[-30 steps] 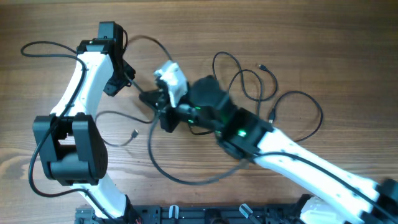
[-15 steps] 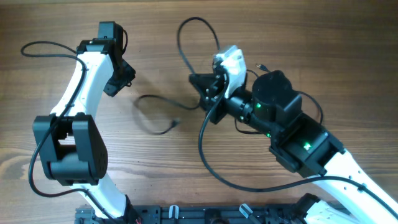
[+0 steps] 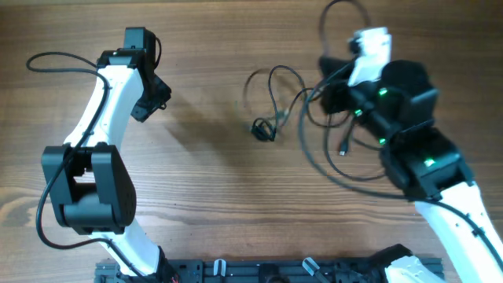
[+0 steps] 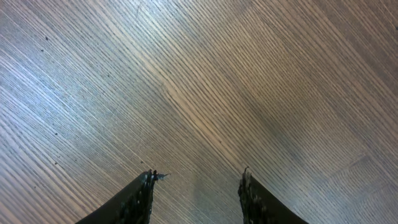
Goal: Untangle cables
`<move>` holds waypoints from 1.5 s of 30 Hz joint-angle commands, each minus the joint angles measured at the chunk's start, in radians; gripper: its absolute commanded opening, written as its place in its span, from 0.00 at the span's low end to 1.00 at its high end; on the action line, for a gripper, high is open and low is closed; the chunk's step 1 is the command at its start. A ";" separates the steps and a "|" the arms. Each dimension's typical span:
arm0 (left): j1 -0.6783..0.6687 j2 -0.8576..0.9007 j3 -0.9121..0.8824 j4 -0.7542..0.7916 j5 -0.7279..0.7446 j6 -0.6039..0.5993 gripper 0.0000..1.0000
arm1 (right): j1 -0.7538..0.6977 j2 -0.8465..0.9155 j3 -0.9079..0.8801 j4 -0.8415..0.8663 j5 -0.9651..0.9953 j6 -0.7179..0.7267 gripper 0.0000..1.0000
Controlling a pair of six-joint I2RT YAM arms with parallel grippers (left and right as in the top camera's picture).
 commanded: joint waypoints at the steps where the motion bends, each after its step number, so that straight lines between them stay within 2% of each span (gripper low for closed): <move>1: 0.005 0.013 -0.001 0.000 -0.020 0.001 0.47 | -0.125 -0.019 0.006 0.008 0.022 0.060 0.04; 5: 0.005 0.013 -0.001 0.000 -0.020 0.001 0.47 | -0.238 -0.018 0.006 0.007 0.021 0.171 0.04; 10: 0.005 0.013 -0.001 0.000 -0.020 0.001 0.48 | -0.368 -0.017 0.006 0.006 0.055 0.173 0.04; 20: 0.005 0.013 -0.001 0.000 -0.020 0.001 0.49 | -0.548 0.012 0.003 -0.061 0.319 0.162 0.04; 24: 0.005 0.013 -0.001 0.000 -0.020 0.001 0.49 | -0.604 0.072 0.003 -0.071 0.410 0.162 0.04; 37: 0.005 0.013 -0.001 0.000 -0.019 0.001 0.48 | -0.822 0.363 0.003 -0.108 0.385 0.191 0.05; 45: 0.005 0.013 -0.001 0.000 -0.016 0.001 0.49 | -0.901 0.500 0.003 -0.148 0.356 0.187 0.04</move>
